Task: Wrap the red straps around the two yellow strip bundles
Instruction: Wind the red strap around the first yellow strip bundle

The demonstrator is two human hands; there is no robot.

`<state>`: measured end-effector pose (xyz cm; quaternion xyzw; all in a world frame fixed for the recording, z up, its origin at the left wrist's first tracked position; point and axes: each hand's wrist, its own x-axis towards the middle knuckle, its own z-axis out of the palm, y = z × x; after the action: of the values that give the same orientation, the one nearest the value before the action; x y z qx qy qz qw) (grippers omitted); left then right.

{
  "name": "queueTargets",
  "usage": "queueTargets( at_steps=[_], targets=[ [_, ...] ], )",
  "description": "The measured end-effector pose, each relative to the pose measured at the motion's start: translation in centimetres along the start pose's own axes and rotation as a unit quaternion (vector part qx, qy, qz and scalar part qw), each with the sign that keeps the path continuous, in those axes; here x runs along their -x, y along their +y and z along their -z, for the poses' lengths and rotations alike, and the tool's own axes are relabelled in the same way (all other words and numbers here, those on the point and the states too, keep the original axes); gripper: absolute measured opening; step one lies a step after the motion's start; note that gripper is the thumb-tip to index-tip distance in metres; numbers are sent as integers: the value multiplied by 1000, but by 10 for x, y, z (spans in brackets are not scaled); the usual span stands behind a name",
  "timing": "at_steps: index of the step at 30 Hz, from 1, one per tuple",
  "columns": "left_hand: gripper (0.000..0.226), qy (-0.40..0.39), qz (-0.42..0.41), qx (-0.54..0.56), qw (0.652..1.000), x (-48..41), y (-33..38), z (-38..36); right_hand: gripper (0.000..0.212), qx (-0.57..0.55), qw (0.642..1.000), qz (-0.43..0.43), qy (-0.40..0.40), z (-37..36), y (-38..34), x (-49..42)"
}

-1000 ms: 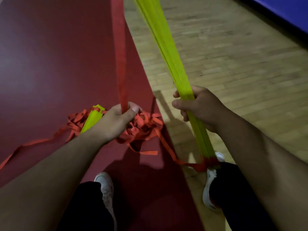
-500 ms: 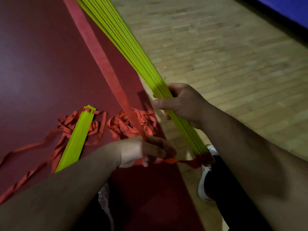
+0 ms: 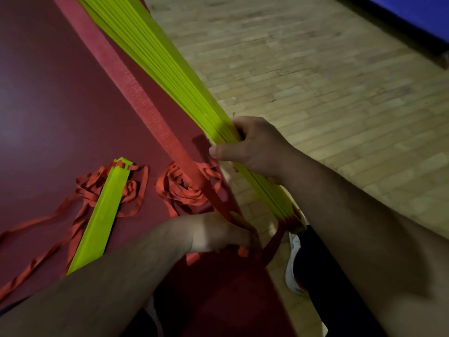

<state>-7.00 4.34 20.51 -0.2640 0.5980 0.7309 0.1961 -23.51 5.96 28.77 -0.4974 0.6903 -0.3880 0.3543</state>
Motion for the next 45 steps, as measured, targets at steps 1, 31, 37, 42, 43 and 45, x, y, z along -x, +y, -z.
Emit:
queueTargets(
  at_steps=[1,31,37,42,43,45],
  targets=[
    [86,0,-10,24,1000,-1,-1,-1,19,-10,1000,-4,4,2,2,-1],
    [76,213,-151,-116,958,55,1,79,19,0,997,-58,58,18,26,-1],
    [13,218,-171,-165,947,75,-4,97,24,81,994,-54,57,22,22,1],
    [84,283,-83,-46,954,66,-17,97,27,53,991,-91,81,22,27,-3],
    [78,288,-67,-41,954,64,-18,96,32,39,991,-97,88,21,28,-3],
    [58,292,-58,-83,951,63,-20,95,34,12,990,-101,93,20,30,-5]
  ],
)
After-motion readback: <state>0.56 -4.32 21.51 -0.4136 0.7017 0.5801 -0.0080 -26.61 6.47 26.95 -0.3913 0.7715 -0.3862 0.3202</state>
